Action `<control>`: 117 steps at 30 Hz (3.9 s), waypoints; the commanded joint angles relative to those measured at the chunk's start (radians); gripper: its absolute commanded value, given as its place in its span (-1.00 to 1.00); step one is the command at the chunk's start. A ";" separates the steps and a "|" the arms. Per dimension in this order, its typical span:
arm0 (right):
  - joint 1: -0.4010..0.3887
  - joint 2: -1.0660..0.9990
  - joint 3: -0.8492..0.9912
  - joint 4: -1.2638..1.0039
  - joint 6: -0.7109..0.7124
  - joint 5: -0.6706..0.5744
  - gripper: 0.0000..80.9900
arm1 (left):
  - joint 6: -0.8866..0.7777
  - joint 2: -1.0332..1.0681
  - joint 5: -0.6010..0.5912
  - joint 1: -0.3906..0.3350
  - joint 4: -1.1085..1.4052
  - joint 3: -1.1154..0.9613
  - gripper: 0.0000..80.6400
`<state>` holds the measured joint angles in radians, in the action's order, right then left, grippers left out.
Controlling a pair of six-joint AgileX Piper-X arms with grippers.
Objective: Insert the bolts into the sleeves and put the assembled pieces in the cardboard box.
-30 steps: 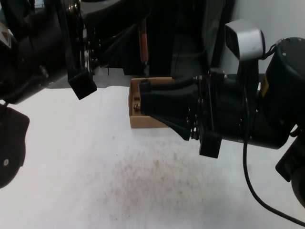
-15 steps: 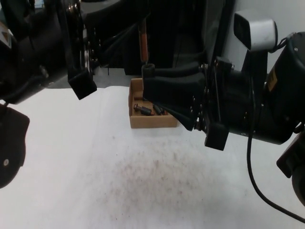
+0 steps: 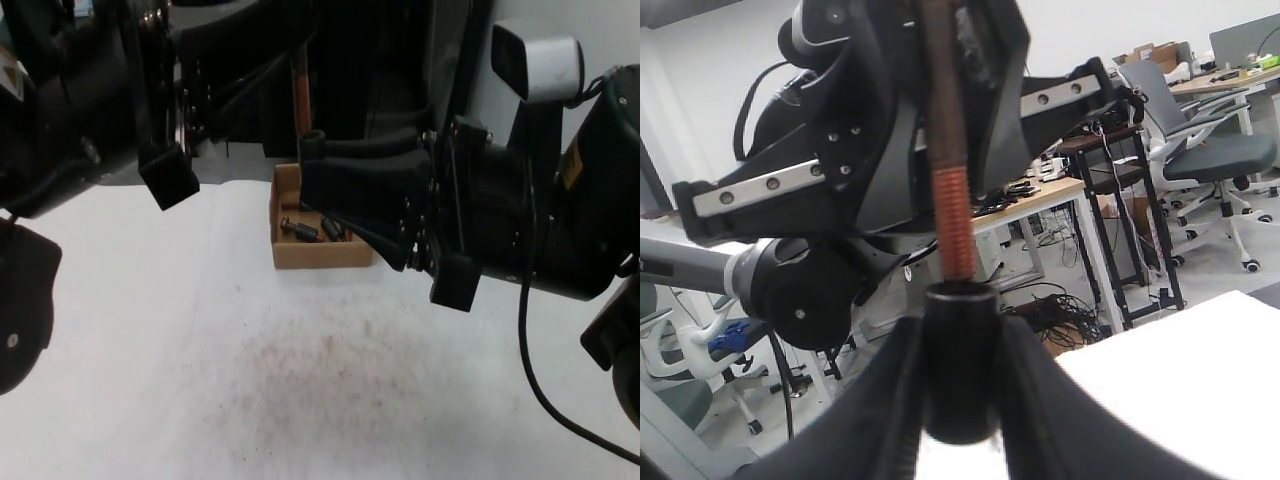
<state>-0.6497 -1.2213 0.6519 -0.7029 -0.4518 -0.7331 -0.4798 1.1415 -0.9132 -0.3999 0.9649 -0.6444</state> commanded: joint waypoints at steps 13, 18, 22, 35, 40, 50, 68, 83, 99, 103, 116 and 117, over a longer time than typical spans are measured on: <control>0.008 0.001 0.031 -0.016 -0.021 0.001 -0.98 | -0.029 -0.006 -0.015 -0.001 0.019 -0.005 -0.99; 0.008 0.001 0.031 -0.019 -0.021 0.001 -0.98 | -0.021 -0.006 -0.015 -0.001 0.016 -0.005 -0.99; 0.008 0.001 0.031 -0.018 -0.034 0.001 -0.98 | -0.021 -0.006 -0.010 -0.001 -0.009 -0.005 -0.99; 0.008 0.001 0.031 -0.018 -0.054 0.001 -0.98 | -0.018 -0.006 0.016 -0.001 -0.011 -0.005 -0.99; 0.012 0.001 0.031 -0.018 -0.054 0.001 -0.98 | -0.022 -0.006 -0.045 -0.001 -0.011 -0.005 -0.99; 0.012 0.001 0.031 -0.018 -0.054 0.001 -0.98 | -0.031 -0.006 -0.068 -0.001 -0.011 -0.005 -0.22; 0.012 0.001 0.031 -0.013 -0.054 0.016 -0.98 | -0.051 -0.006 0.123 0.007 -0.006 -0.005 0.04; 0.171 -0.181 0.461 0.965 0.161 0.465 -0.98 | 0.028 -0.006 0.263 0.110 -0.398 -0.005 -0.99; 0.194 -0.849 1.138 1.262 0.171 0.482 -0.98 | 0.332 -0.086 0.546 0.110 -1.277 -0.005 -0.99; 0.194 -0.937 1.229 1.276 0.192 0.570 -0.98 | 0.332 -0.096 0.546 0.110 -1.282 -0.005 -0.99; 0.216 -1.051 1.314 1.320 0.221 0.629 -0.98 | 0.332 -0.097 0.546 0.110 -1.299 -0.005 -0.99; 0.218 -1.051 1.314 1.318 0.221 0.629 -0.98 | 0.332 -0.097 0.546 0.110 -1.299 -0.005 -0.99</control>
<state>-0.4358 -2.2843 1.9523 0.6225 -0.2397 -0.1115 -0.1526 1.0561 -0.3762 -0.2914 -0.3366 -0.6444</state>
